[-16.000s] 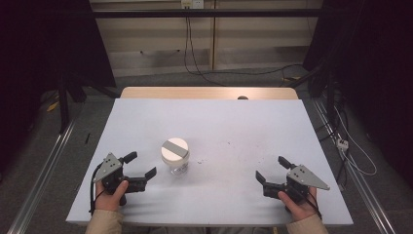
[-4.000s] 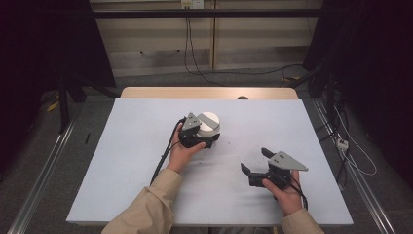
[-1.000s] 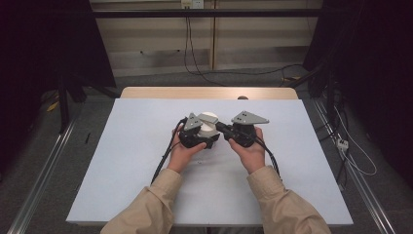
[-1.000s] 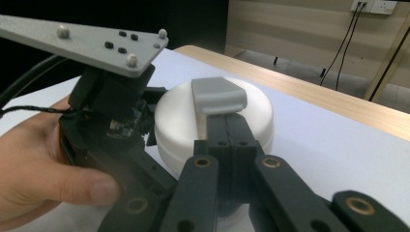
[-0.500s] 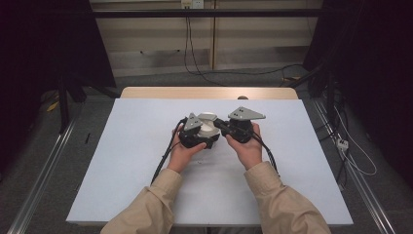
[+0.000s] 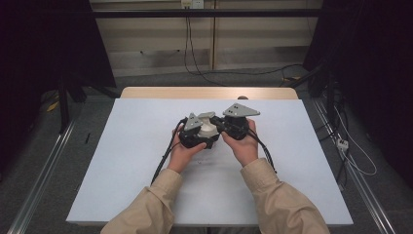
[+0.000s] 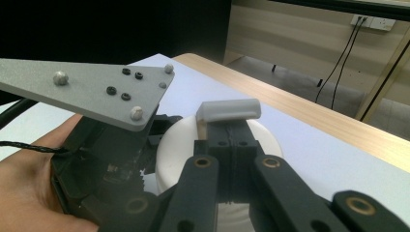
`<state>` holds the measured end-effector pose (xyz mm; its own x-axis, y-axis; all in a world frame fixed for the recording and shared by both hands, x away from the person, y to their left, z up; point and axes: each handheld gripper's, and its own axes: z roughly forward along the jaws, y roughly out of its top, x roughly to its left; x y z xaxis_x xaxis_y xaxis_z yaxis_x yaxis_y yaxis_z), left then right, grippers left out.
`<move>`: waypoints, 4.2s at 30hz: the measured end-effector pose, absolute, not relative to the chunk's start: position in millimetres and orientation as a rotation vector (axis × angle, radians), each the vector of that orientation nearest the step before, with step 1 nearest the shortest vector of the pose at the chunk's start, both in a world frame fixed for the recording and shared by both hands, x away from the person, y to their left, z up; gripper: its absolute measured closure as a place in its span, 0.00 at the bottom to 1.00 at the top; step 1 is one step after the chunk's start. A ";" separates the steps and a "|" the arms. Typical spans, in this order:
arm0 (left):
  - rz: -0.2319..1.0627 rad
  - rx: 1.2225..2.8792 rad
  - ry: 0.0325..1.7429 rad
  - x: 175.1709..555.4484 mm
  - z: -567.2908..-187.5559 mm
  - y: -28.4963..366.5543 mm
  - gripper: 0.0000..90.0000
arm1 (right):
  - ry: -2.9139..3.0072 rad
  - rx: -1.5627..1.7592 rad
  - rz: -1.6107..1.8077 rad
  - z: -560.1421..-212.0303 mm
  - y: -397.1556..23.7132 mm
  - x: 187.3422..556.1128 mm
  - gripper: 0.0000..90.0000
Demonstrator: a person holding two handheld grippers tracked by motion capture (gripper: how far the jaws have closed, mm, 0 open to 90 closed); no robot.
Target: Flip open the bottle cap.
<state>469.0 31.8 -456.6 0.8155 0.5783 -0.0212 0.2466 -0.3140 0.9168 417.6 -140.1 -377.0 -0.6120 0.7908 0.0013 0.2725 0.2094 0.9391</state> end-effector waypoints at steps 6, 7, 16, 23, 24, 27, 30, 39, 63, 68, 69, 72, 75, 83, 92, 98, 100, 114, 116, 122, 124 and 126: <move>0.380 1.900 0.620 469.0 -456.6 31.7 0.20 | 1.998 0.984 1.398 -374.6 -138.3 420.9 1.00; 0.380 1.898 0.622 469.0 -456.7 31.6 0.20 | 2.001 0.981 1.397 -374.5 -137.8 421.5 1.00; 0.377 1.899 0.625 468.9 -456.7 31.4 0.20 | 2.001 0.968 1.385 -370.9 -133.3 425.3 1.00; 0.380 1.898 0.626 468.6 -456.7 30.9 0.21 | 2.014 0.960 1.373 -371.1 -129.9 428.4 1.00; 0.380 1.897 0.627 468.3 -456.7 30.6 0.21 | 2.017 0.961 1.368 -371.4 -129.3 429.0 1.00; 0.383 1.902 0.622 468.3 -456.5 30.6 0.21 | 2.016 0.966 1.367 -372.7 -128.8 431.1 1.00; 0.380 1.898 0.625 468.7 -456.8 30.9 0.21 | 2.016 0.962 1.370 -373.3 -128.3 432.8 1.00; 0.380 1.898 0.625 468.7 -456.9 30.9 0.21 | 2.013 0.965 1.370 -374.2 -124.9 438.5 1.00; 0.386 1.900 0.622 468.6 -456.9 30.9 0.21 | 2.002 0.960 1.372 -375.7 -118.5 445.7 1.00; 0.390 1.901 0.621 468.5 -457.0 30.8 0.21 | 2.002 0.961 1.369 -377.1 -118.1 447.6 1.00; 0.391 1.902 0.621 468.5 -456.9 30.8 0.21 | 2.003 0.961 1.371 -377.2 -118.2 447.9 1.00; 0.391 1.902 0.621 468.5 -456.9 30.8 0.21 | 2.002 0.960 1.376 -377.7 -117.8 448.6 1.00; 0.391 1.902 0.620 468.6 -457.0 30.9 0.21 | 2.006 0.957 1.372 -378.5 -117.0 449.2 1.00; 0.394 1.903 0.618 468.7 -456.9 31.0 0.21 | 2.009 0.955 1.374 -378.4 -115.9 451.4 1.00; 0.389 1.903 0.620 468.3 -456.9 30.7 0.21 | 2.011 0.945 1.369 -378.5 -113.8 453.0 1.00; 0.394 1.906 0.615 467.8 -456.8 30.2 0.21 | 2.009 0.946 1.379 -379.3 -113.5 453.8 1.00; 0.399 1.908 0.610 467.7 -456.7 30.0 0.21 | 2.008 0.947 1.381 -379.7 -113.6 454.3 1.00; 0.400 1.907 0.614 467.4 -456.7 29.8 0.21 | 2.021 0.942 1.375 -382.5 -112.3 457.7 1.00; 0.401 1.913 0.610 467.4 -456.5 30.2 0.21 | 2.023 0.940 1.375 -382.7 -111.7 458.4 1.00; 0.397 1.906 0.613 467.7 -456.9 30.1 0.21 | 2.023 0.945 1.382 -384.2 -110.8 460.0 1.00; 0.391 1.904 0.616 467.9 -457.1 30.4 0.21 | 2.030 0.941 1.373 -385.0 -110.5 460.7 1.00; 0.406 1.908 0.614 468.3 -456.8 31.1 0.21 | 2.033 0.942 1.377 -385.5 -110.3 461.4 1.00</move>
